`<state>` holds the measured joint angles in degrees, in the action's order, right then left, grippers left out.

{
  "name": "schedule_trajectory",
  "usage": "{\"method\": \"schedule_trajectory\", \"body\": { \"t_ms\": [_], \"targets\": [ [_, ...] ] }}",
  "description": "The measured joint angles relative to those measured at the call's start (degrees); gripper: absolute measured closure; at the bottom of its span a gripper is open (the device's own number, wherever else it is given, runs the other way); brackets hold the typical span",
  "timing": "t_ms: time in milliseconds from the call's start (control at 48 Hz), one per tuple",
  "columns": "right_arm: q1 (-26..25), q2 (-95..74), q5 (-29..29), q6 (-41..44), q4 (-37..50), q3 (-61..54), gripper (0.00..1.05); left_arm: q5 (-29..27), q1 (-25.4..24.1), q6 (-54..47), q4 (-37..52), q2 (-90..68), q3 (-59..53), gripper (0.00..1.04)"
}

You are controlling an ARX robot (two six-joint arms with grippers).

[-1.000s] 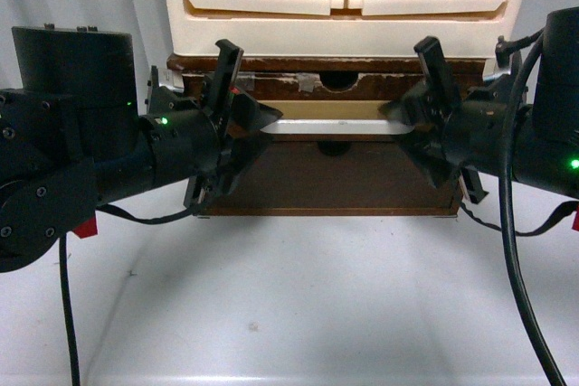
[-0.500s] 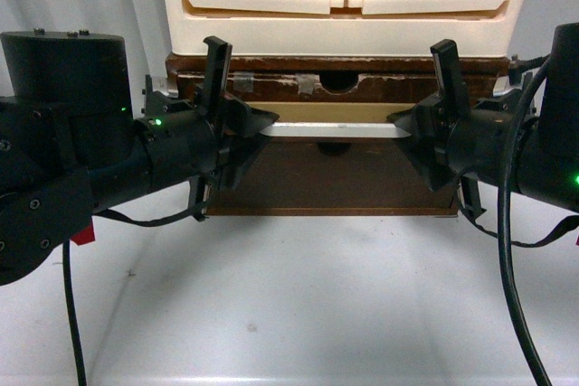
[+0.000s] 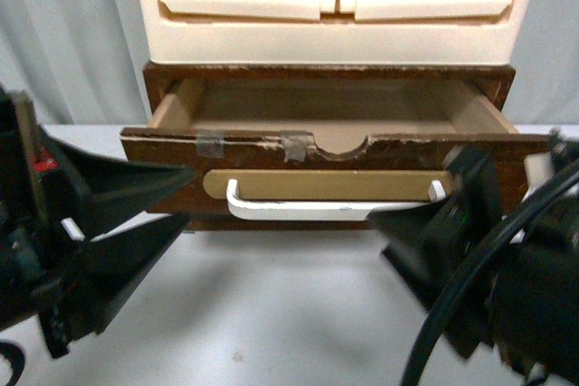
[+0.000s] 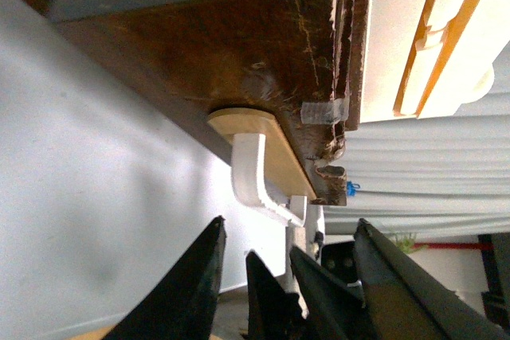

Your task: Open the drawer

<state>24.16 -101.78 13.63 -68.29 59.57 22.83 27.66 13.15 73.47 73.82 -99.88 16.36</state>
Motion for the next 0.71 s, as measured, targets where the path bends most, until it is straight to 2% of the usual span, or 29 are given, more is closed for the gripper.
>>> {"method": "schedule_trajectory", "body": {
  "t_ms": [21, 62, 104, 125, 146, 167, 188, 208, 229, 271, 417, 479, 542, 625, 708],
  "targets": [
    [1.51, 2.27, 0.31, 1.51, -1.60, -1.09, 0.52, -0.22, -0.22, -0.55, -0.72, 2.45, -2.54, 0.47],
    [0.35, 6.86, 0.13, 4.22, -7.39, -1.18, 0.32, 0.31, -1.18, -2.25, -6.93, 8.52, -5.62, 0.28],
    [-0.15, 9.57, 0.15, 6.05, -6.69, -1.64, 0.12, 1.03, -4.39, -6.03, -15.69, 19.98, -8.44, 0.08],
    [0.04, 8.68, -2.03, 7.41, -4.79, -1.97, 0.05, 1.57, -5.33, -7.76, -18.91, 25.90, -9.46, 0.06],
    [1.97, 4.74, -12.90, 14.97, 5.84, -4.00, 0.13, -1.81, -4.92, -10.32, -15.37, 26.71, -9.88, 0.10],
    [2.05, 3.91, -22.75, 26.77, 10.67, -7.98, 0.24, -14.69, -1.31, -20.72, -5.60, 24.06, -11.65, 0.20],
    [0.09, 5.75, -29.90, 36.83, 12.94, -11.54, 0.34, -23.43, -1.01, -30.95, -4.24, 24.33, -14.01, 0.29],
    [-3.50, 10.51, -34.25, 47.43, 13.79, -13.94, 0.45, -32.46, -2.60, -43.01, -6.80, 27.98, -15.54, 0.40],
    [-5.40, 14.64, -34.21, 55.04, 14.40, -15.06, 0.54, -36.74, -4.22, -54.21, -8.94, 32.81, -15.76, 0.51],
    [-7.54, 22.16, -29.62, 63.95, 13.64, -18.18, 0.76, -35.10, -4.96, -65.83, -15.63, 40.35, -15.89, 0.71],
    [-11.74, 32.04, -26.56, 66.88, 6.49, -20.83, 1.03, -33.75, -7.41, -71.17, -26.45, 51.19, -15.87, 1.00],
    [-12.57, 34.88, -25.51, 67.28, 4.42, -21.38, 1.03, -32.85, -7.87, -71.56, -31.17, 55.08, -15.85, 1.03],
    [-13.75, 38.91, -24.33, 67.52, 1.11, -21.99, 1.03, -28.87, -10.88, -72.24, -34.95, 59.78, -15.85, 1.03],
    [-14.97, 43.43, -23.08, 67.80, -2.91, -22.23, 1.03, -28.57, -13.29, -72.41, -37.94, 63.23, -15.87, 1.03],
    [-15.89, 47.15, -22.05, 67.89, -6.27, -22.21, 1.03, -28.06, -13.40, -72.43, -40.65, 66.10, -15.87, 1.03]
  ]
}}
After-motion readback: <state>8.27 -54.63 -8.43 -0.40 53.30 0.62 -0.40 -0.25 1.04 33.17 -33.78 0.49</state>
